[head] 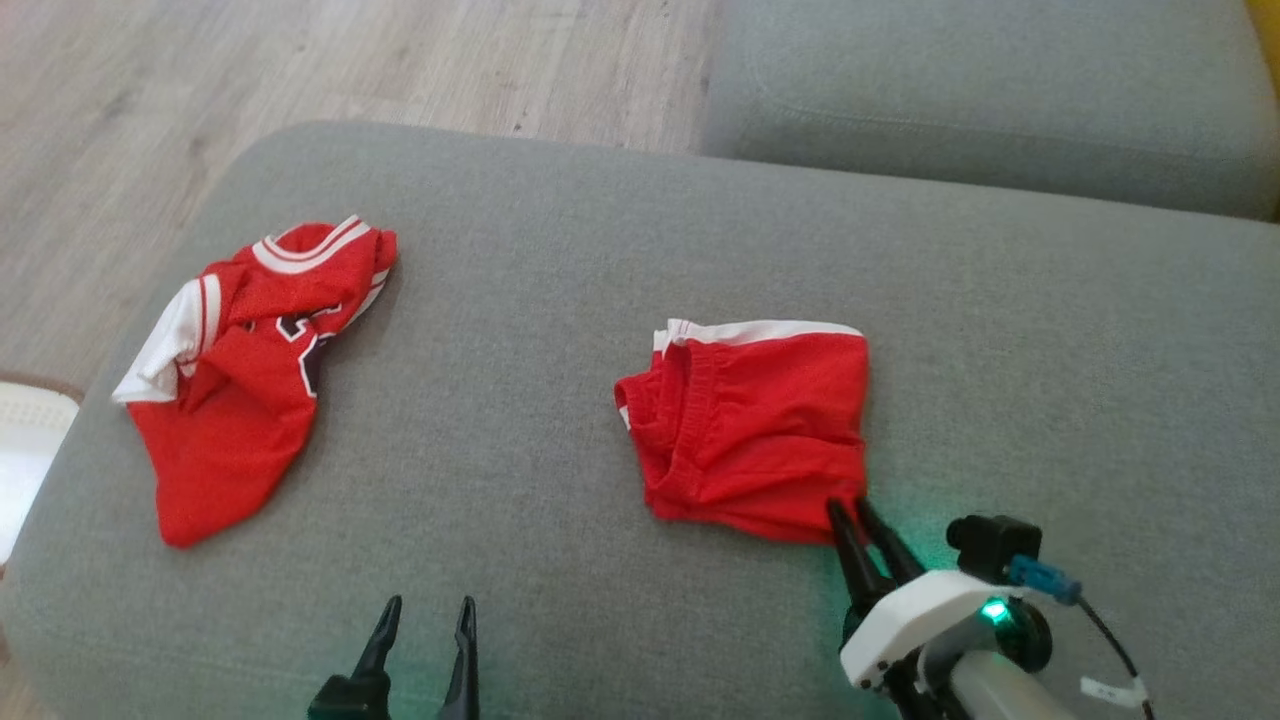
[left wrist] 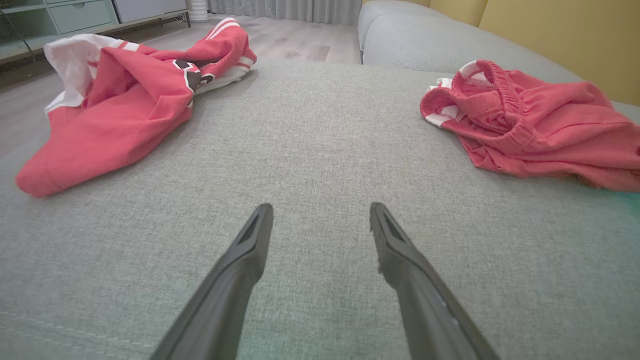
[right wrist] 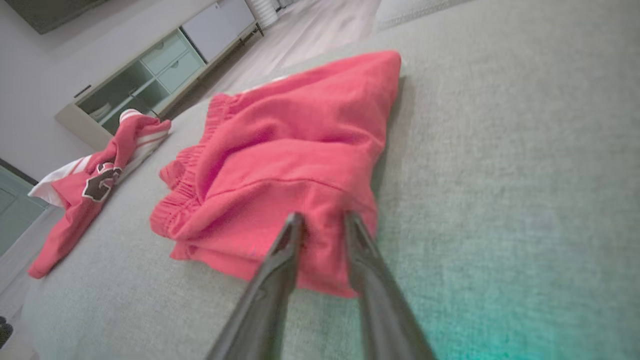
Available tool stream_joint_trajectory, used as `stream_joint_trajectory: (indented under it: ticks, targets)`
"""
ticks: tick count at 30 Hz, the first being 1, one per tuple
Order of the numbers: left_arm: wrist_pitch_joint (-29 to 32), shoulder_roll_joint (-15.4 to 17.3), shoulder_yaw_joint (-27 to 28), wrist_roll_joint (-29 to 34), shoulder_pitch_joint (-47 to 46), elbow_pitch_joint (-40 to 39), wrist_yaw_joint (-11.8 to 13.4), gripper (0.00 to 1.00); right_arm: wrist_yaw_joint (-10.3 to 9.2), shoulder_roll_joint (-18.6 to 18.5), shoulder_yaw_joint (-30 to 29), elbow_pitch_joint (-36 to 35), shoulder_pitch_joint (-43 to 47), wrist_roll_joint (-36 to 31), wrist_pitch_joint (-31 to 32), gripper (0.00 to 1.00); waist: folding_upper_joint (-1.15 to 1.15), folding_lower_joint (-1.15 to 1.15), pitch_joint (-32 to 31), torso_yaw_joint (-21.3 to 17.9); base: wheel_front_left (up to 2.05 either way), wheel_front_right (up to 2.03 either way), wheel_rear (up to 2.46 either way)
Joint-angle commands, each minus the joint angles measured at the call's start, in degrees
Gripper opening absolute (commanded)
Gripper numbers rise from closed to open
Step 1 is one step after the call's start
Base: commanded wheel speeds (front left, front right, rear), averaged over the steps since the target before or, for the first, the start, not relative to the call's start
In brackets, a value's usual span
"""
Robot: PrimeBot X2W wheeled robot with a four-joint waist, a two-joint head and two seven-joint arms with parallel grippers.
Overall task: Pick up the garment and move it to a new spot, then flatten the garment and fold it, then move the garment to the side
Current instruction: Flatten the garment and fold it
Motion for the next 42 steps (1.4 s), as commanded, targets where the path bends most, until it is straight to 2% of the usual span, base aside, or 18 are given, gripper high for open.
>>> stream_joint_trajectory:
  ticks: [1, 2, 7, 13, 20, 22, 27, 36, 42]
  targets:
    - [-0.3, 0.1, 1.4, -0.1, -3.0, -1.5, -0.3, 1.00, -0.04, -0.1, 1.4, -0.9, -2.7, 0.4, -0.6, 0.19, 0.00, 0.00, 0.6, 0.3, 0.00, 0.00, 0.00]
    - [-0.3, 0.1, 1.5, -0.1, -3.1, -1.5, -0.3, 1.00, -0.04, -0.1, 1.8, -0.7, -2.9, 0.6, -0.6, 0.00, 0.00, 0.00, 0.7, 0.4, 0.00, 0.00, 0.00]
    - [-0.3, 0.1, 2.0, -0.2, -3.2, -1.7, -0.4, 1.00, -0.04, -0.1, 2.5, -2.8, -2.0, 0.5, -0.6, 0.00, 0.00, 0.00, 1.1, -0.4, 0.00, 0.00, 0.00]
    - [-0.3, 0.1, 2.0, -0.6, -2.4, -1.8, -0.4, 1.00, -0.04, -0.1, 3.4, -7.0, 3.5, 0.0, -0.6, 0.00, 0.00, 0.00, -0.1, -2.6, 0.00, 0.00, 0.00]
    - [-0.3, 0.1, 2.3, -0.9, -2.2, -1.8, -0.2, 1.00, -0.04, -0.1, 3.9, -6.2, 6.8, -2.1, -0.6, 0.00, 0.00, 0.00, -0.6, -5.4, 0.00, 0.00, 0.00]
    - [-0.3, 0.1, 2.3, -0.9, -2.4, -1.7, -0.2, 1.00, -0.04, -0.1, 4.1, -5.7, 6.8, -2.0, -0.6, 1.00, 0.00, 0.00, -0.5, -5.9, 0.00, 0.00, 0.00]
    - [-0.3, 0.1, 2.6, -0.9, -2.6, -1.5, 0.0, 1.00, -0.04, -0.1, 2.8, -6.2, 6.6, -2.8, -0.6, 1.00, 0.00, 0.00, -0.7, -6.7, 0.00, 0.00, 0.00]
    - [-0.3, 0.1, 6.1, 1.1, -3.5, -4.1, 1.2, 1.00, -0.04, -0.1, -12.3, -19.8, 7.4, -13.4, -0.6, 1.00, 0.00, 0.00, -1.2, -9.0, 0.00, 0.00, 0.00]
    - [-0.3, 0.1, 8.0, 3.6, -4.4, -4.5, 1.3, 1.00, -0.04, -0.1, -17.8, -21.5, 6.5, -19.5, -0.6, 1.00, 0.00, 0.00, -1.4, -10.2, 0.00, 0.00, 0.00]
